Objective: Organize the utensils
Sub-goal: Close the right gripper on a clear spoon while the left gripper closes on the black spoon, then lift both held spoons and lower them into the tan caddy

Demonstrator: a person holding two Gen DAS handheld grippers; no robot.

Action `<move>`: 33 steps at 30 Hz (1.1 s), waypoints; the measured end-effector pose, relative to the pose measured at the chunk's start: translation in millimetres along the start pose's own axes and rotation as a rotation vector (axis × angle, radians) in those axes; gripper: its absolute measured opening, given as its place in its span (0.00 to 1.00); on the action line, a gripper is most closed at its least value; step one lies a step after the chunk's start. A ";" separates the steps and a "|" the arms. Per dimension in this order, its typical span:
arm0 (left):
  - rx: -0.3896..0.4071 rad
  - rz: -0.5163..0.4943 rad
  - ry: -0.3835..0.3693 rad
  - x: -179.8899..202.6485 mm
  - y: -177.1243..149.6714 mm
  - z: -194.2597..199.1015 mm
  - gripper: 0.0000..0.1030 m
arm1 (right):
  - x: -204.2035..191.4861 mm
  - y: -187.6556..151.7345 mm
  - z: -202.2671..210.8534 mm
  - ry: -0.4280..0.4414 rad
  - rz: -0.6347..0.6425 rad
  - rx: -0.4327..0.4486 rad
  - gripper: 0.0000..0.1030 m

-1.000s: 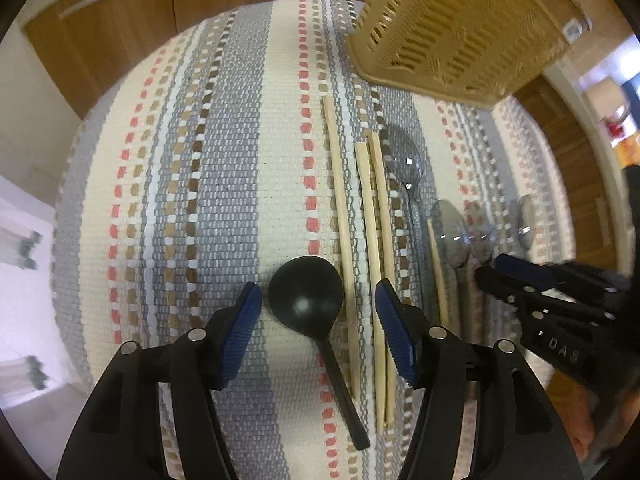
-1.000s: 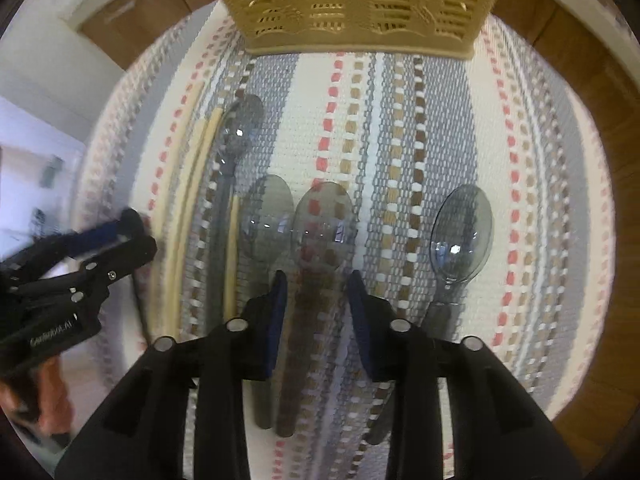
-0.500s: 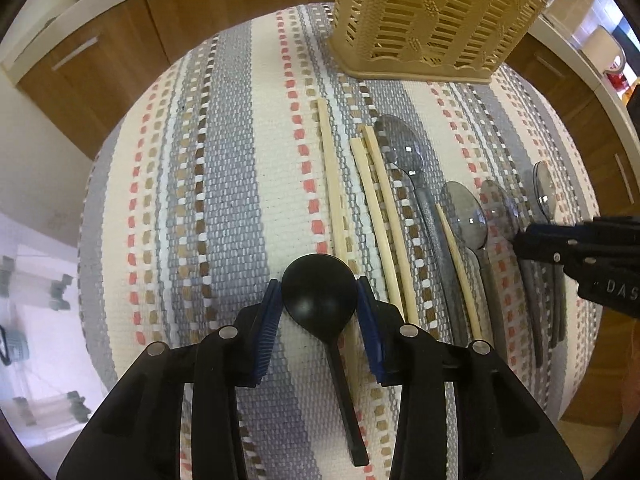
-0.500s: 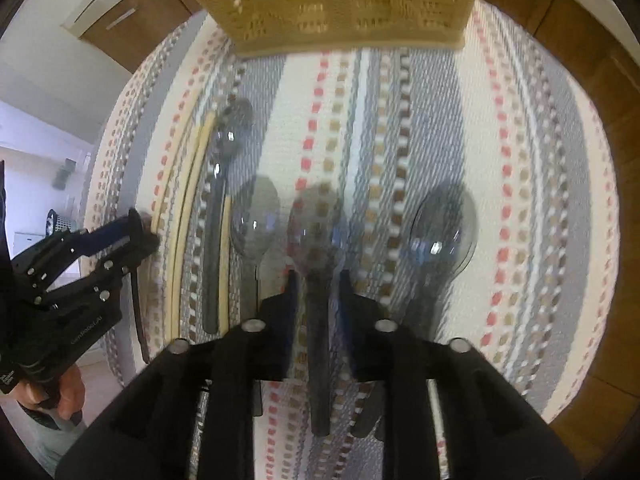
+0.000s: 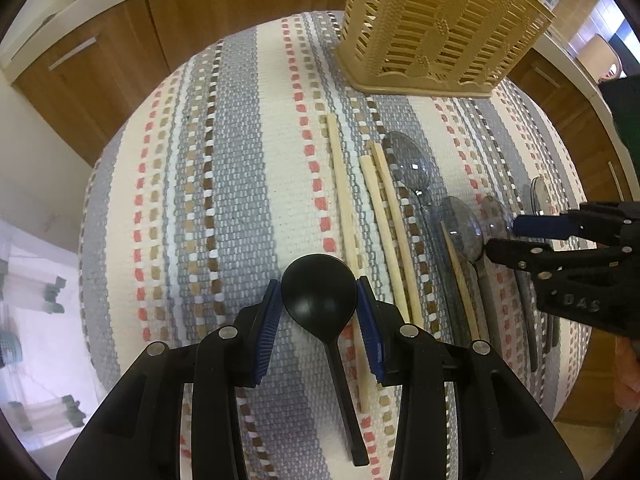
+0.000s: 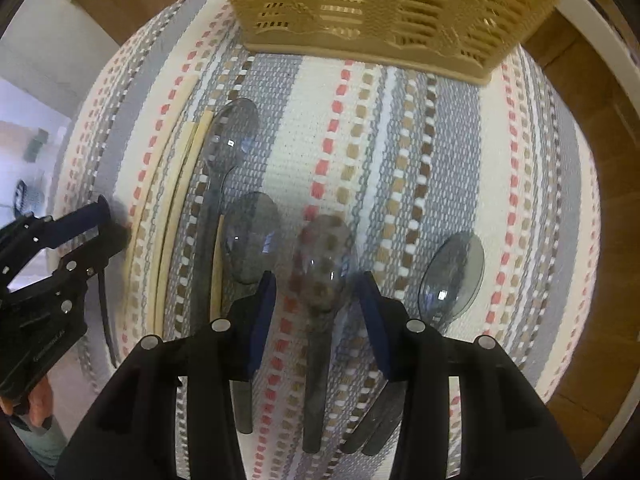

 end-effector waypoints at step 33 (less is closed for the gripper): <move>0.907 -0.214 0.209 111.5 145.6 185.1 0.35 | 124.3 2.7 240.5 0.013 -0.411 1.109 0.29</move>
Point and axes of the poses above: each gripper's, at about its wrist camera, not at the fingertips, and z roughly against the way its jaws point, x to its right, y to its top, the point moved 1 cm from there along -z, roughly the way its jaws point, and after that the axes turned 10 degrees about -y, right-handed, at the moved point
